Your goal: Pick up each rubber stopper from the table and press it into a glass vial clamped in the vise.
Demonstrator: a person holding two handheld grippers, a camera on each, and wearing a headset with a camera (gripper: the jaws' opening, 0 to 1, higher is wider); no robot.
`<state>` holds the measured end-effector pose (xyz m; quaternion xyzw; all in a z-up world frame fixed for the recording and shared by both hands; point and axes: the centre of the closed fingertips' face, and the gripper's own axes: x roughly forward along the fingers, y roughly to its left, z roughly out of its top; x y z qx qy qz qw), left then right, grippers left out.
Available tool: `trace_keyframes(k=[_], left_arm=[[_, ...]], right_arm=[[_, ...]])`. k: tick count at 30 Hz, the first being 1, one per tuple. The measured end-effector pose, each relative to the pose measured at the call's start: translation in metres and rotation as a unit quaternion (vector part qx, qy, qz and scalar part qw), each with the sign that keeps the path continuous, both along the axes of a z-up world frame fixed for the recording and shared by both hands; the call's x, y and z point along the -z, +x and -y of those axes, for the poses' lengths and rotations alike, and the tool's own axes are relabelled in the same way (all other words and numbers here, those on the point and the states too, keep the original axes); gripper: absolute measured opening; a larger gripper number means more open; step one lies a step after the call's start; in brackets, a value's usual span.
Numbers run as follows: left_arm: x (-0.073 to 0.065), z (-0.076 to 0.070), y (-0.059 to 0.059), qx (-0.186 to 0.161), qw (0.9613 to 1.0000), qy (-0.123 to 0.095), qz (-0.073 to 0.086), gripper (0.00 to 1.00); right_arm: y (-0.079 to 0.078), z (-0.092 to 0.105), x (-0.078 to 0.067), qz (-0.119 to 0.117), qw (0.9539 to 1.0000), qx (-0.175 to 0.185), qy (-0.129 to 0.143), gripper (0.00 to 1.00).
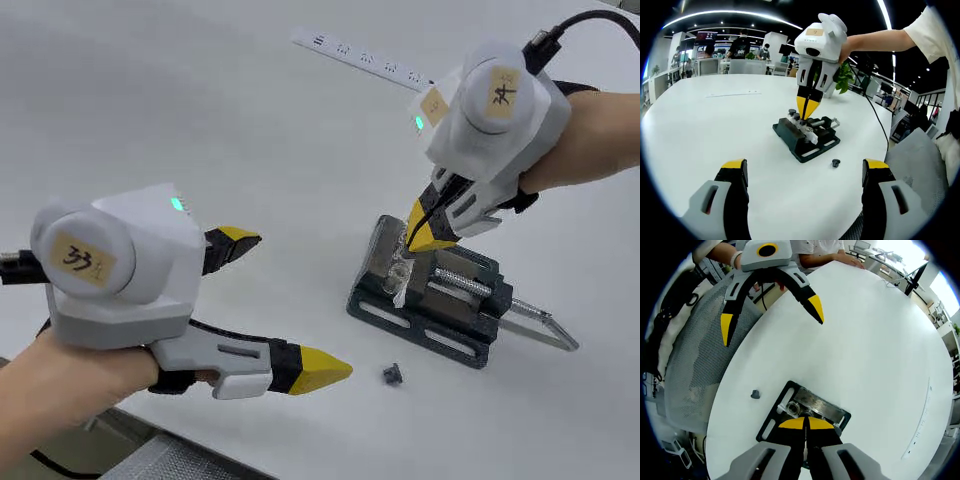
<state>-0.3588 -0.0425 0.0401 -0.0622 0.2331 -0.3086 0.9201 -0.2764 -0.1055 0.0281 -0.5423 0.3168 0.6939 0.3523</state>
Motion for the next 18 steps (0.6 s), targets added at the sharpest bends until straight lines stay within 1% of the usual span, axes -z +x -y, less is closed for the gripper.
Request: trace_keyframes(k=[4,5,6,8,9,10,11,12,14,16,18], left_arm=[[0.0022,-0.0009,0.0004,-0.001,1.0,-0.002,-0.001,0.94],[0.002,-0.0003,0.0005,-0.001,1.0,-0.002,-0.001,0.94],[0.0015,0.0009,0.0005,-0.001,1.0,-0.002,-0.002,0.94],[0.0004,0.0019,0.0005,-0.001,1.0,-0.002,-0.002,0.94],[-0.0016,0.0033,0.0004,-0.002,1.0,-0.002,-0.002,0.94],[-0.0028,0.0037,0.0008,-0.004,1.0,-0.003,-0.001,0.94],[-0.0027,0.0042,0.0003,-0.005,1.0,-0.004,-0.002,0.94],[-0.0027,0.0043,0.0001,-0.005,1.0,-0.004,-0.002,0.94],[-0.0029,0.0041,0.0002,-0.007,1.0,-0.004,-0.002,0.94],[-0.0031,0.0039,0.0007,-0.008,0.9999,-0.006,-0.003,0.94],[-0.0043,0.0042,0.0012,-0.008,1.0,-0.004,-0.002,0.94]], right_arm=[[-0.0012,0.0006,0.0002,-0.006,0.9999,0.011,0.002,0.0],[-0.0011,0.0001,0.0008,-0.004,0.9999,0.01,0.002,0.0],[-0.0016,-0.0008,0.0008,-0.003,1.0,0.008,0.0,0.0],[0.0,-0.001,0.0005,-0.005,0.9998,0.019,-0.008,0.0],[0.0011,-0.0008,0.0012,-0.01,0.9997,0.019,-0.007,0.0],[0.0006,-0.0001,0.0013,-0.018,0.9993,0.031,-0.009,0.0],[0.0027,-0.0002,0.0016,-0.02,0.9994,0.027,-0.009,0.0],[0.0014,-0.0003,0.0019,-0.023,0.9991,0.034,-0.011,0.0],[-0.0015,0.0014,0.0016,-0.021,0.9993,0.027,-0.014,0.0],[0.0002,0.0,0.002,-0.022,0.9992,0.029,-0.018,0.0],[-0.0015,0.0,0.0019,-0.024,0.9987,0.039,-0.024,0.0]])
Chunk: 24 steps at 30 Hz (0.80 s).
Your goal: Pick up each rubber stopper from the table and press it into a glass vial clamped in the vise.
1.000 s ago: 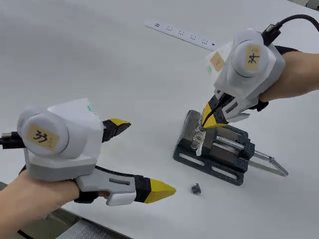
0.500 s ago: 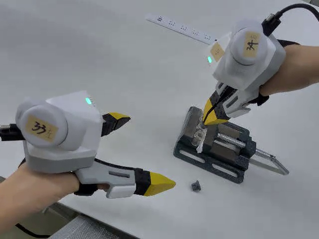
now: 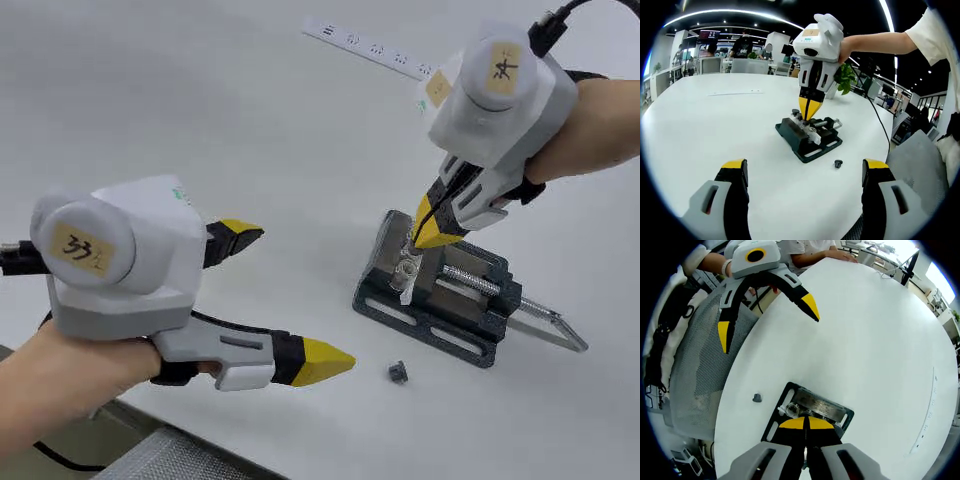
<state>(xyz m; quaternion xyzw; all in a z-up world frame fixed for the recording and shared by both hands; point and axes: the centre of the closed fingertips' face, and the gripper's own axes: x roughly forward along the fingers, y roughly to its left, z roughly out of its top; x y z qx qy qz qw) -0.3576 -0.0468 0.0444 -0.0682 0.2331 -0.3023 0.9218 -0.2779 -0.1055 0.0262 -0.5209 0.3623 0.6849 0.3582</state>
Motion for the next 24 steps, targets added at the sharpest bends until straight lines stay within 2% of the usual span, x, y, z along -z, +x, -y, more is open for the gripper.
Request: trace_keyframes(k=[4,5,6,9,10,12,13,18,23,24], left_arm=[[-0.003,-0.001,0.003,-0.003,1.0,0.0,0.003,0.94],[-0.004,-0.001,0.003,-0.003,1.0,-0.002,0.003,0.94],[-0.003,-0.002,0.004,-0.003,1.0,-0.003,0.003,0.94],[-0.004,-0.003,0.005,-0.003,1.0,0.0,0.005,0.94],[-0.006,-0.003,0.007,-0.007,0.9999,-0.006,0.006,0.94],[-0.004,-0.005,0.008,-0.008,0.9999,-0.003,0.006,0.94],[-0.004,-0.005,0.008,-0.008,0.9999,-0.003,0.006,0.94],[-0.009,-0.004,0.01,-0.006,0.9999,-0.002,0.01,0.94],[-0.016,-0.006,0.01,-0.002,0.9998,0.004,0.017,0.94],[-0.016,-0.008,0.01,-0.002,0.9998,0.004,0.021,0.94]], right_arm=[[0.0,0.0,0.0,-0.002,1.0,0.002,-0.006,0.0],[0.0,0.0,0.0,-0.001,0.9999,-0.002,-0.01,0.0],[0.0,0.001,0.0,0.004,0.9997,-0.021,-0.014,0.0],[-0.003,0.001,0.0,0.011,0.9997,-0.016,-0.017,0.0],[-0.001,0.001,0.0,0.011,0.9997,-0.018,-0.016,0.0],[-0.002,0.0,0.001,0.009,0.9997,-0.012,-0.021,0.0],[-0.004,0.001,0.0,0.017,0.9991,-0.03,-0.026,0.0],[0.0,0.0,0.002,0.029,0.9985,-0.032,-0.034,0.0],[0.001,0.002,0.002,0.032,0.9988,-0.014,-0.033,0.0],[0.001,0.002,0.001,0.032,0.9991,0.0,-0.03,0.0]])
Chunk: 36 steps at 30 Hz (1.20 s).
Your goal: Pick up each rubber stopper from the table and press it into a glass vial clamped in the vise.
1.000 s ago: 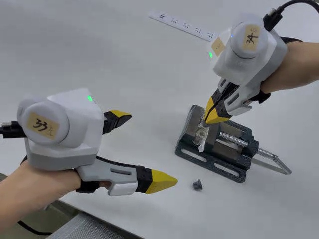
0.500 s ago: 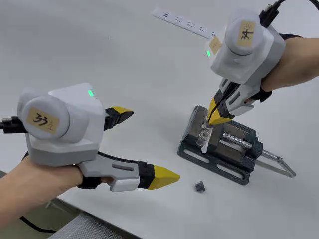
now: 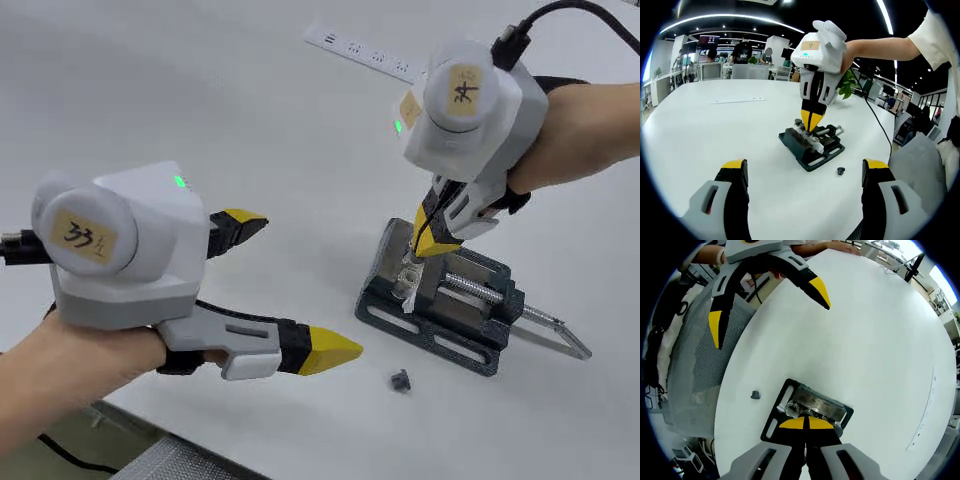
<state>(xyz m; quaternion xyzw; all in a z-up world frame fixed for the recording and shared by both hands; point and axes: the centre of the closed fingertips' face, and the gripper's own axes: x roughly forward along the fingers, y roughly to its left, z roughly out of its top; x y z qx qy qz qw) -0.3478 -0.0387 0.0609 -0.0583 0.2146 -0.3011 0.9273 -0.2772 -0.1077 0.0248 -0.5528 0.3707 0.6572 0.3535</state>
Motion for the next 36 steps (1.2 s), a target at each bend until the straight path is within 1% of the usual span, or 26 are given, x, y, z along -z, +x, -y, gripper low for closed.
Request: trace_keyframes(k=[1,3,5,9,11,12,15,17,20,21,24,25,26,27,30,34,35,36], left_arm=[[-0.001,0.0,0.0,0.001,1.0,0.0,-0.001,0.94],[-0.008,0.0,0.001,0.002,1.0,0.001,0.005,0.94],[-0.016,0.0,0.003,0.004,0.9999,0.002,0.01,0.94],[-0.028,0.0,0.006,0.008,0.9999,-0.005,0.013,0.94],[-0.036,-0.001,0.008,0.011,0.9997,-0.003,0.023,0.94],[-0.04,-0.003,0.009,0.011,0.9996,-0.004,0.025,0.94],[-0.048,-0.002,0.009,0.011,0.9994,0.001,0.034,0.94],[-0.05,-0.003,0.009,0.006,0.9992,-0.003,0.039,0.94],[-0.051,-0.004,0.008,-0.001,0.9991,-0.007,0.041,0.94],[-0.052,-0.004,0.008,-0.002,0.9991,-0.009,0.041,0.94],[-0.05,-0.005,0.005,-0.002,0.9992,-0.005,0.039,0.94],[-0.049,-0.005,0.004,-0.001,0.9994,-0.004,0.035,0.94],[-0.048,-0.006,0.003,-0.001,0.9994,-0.002,0.035,0.94],[-0.049,-0.007,0.002,-0.001,0.9993,0.001,0.036,0.94],[-0.051,-0.01,0.0,-0.006,0.9992,0.0,0.039,0.94],[-0.05,-0.011,-0.002,-0.007,0.9993,0.004,0.038,0.94],[-0.05,-0.011,-0.003,-0.006,0.9992,0.004,0.038,0.94],[-0.05,-0.011,-0.003,-0.007,0.9992,0.005,0.038,0.94]], right_arm=[[0.003,0.0,0.001,0.001,1.0,-0.001,0.0,0.0],[0.003,-0.001,0.001,0.002,1.0,0.005,0.003,0.0],[0.003,-0.002,0.001,0.0,0.9994,0.034,0.01,0.0],[-0.001,-0.002,-0.001,0.012,0.9989,0.038,0.023,0.0],[0.0,-0.003,-0.001,-0.001,0.997,0.072,0.029,0.0],[0.001,-0.002,-0.001,-0.006,0.9965,0.076,0.032,0.0],[0.002,-0.002,-0.001,-0.004,0.9959,0.081,0.038,0.0],[0.001,-0.002,-0.001,-0.003,0.9951,0.087,0.046,0.0],[0.002,-0.002,-0.001,-0.005,0.9936,0.098,0.056,0.0],[0.002,-0.002,-0.001,-0.003,0.9938,0.095,0.058,0.0],[0.0,-0.002,-0.002,0.004,0.9946,0.084,0.061,0.0],[0.001,-0.002,-0.002,0.004,0.9945,0.082,0.065,0.0],[0.001,-0.001,-0.003,0.003,0.9942,0.083,0.068,0.0],[0.0,-0.001,-0.003,0.001,0.9939,0.08,0.076,0.0],[0.003,-0.001,-0.003,0.004,0.9923,0.08,0.094,0.0],[0.004,-0.001,-0.003,0.022,0.9916,0.058,0.114,0.0],[0.007,-0.003,-0.004,0.033,0.9904,0.052,0.123,0.0],[0.011,-0.005,-0.006,0.042,0.9884,0.055,0.135,0.03]])
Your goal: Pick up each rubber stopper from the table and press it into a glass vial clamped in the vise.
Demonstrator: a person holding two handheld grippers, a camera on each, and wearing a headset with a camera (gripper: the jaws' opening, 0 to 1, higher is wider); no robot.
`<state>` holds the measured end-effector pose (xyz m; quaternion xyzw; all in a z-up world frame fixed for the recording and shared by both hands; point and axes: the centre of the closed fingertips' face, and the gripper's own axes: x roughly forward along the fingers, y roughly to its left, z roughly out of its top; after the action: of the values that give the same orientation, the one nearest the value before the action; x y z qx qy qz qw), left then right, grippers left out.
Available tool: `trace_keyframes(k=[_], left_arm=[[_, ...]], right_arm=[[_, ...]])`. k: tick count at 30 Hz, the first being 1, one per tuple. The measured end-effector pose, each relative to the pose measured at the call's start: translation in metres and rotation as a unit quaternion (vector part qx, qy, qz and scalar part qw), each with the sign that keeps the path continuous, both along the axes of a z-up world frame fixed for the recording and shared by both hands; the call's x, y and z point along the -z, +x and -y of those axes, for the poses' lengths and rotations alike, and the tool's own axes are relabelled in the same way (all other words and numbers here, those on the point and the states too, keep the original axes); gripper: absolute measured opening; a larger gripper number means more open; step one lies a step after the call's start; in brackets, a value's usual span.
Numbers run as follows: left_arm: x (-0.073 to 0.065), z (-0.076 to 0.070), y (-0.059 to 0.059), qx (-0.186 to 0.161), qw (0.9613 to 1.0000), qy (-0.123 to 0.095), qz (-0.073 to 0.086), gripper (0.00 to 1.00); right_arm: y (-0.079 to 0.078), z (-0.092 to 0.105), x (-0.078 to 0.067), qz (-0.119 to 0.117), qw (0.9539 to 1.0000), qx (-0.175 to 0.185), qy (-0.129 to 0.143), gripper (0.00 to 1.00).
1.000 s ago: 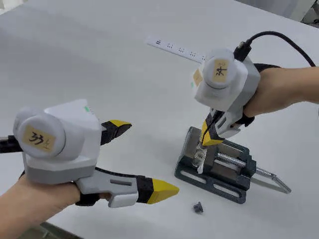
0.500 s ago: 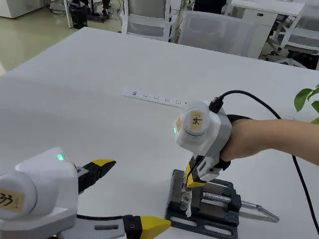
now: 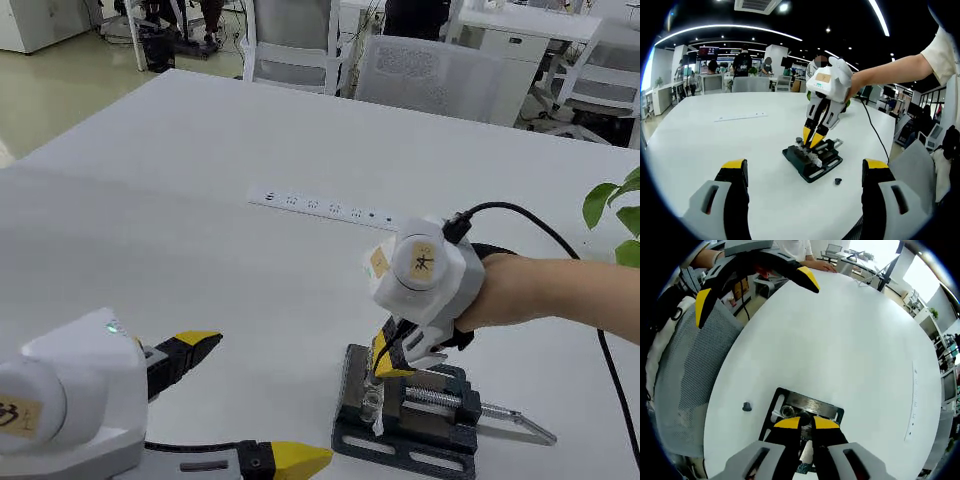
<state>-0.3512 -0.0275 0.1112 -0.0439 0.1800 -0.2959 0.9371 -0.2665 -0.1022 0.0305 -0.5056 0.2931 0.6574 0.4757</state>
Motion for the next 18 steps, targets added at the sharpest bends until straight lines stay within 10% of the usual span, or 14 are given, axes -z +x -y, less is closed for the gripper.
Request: trace_keyframes(k=[9,18], left_arm=[[0.001,0.001,-0.001,0.0,1.0,0.001,0.001,0.94],[0.0,0.002,-0.001,0.003,1.0,0.006,0.003,0.95]], right_arm=[[-0.019,0.012,-0.018,-0.028,0.9958,0.028,0.083,0.59],[-0.033,0.042,-0.009,-0.019,0.9918,0.072,0.104,0.77]])
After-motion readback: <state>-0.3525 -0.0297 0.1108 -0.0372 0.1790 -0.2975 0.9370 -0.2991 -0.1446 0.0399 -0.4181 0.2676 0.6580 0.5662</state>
